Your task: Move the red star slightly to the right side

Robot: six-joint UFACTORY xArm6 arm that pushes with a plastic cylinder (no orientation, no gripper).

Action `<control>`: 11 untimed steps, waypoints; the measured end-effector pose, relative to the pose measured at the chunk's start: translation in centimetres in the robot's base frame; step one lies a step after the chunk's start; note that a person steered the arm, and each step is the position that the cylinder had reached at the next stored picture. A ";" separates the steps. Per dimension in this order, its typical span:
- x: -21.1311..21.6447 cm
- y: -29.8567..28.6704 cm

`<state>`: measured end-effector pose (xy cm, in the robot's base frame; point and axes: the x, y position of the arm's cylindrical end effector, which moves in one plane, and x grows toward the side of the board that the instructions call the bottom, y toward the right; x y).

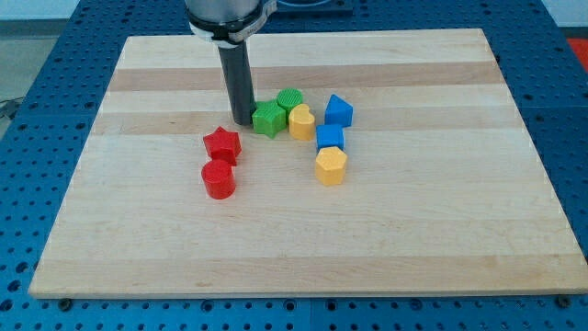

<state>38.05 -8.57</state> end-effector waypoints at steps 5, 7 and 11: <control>3.1 -5.6; 4.2 -7.1; 4.8 -1.6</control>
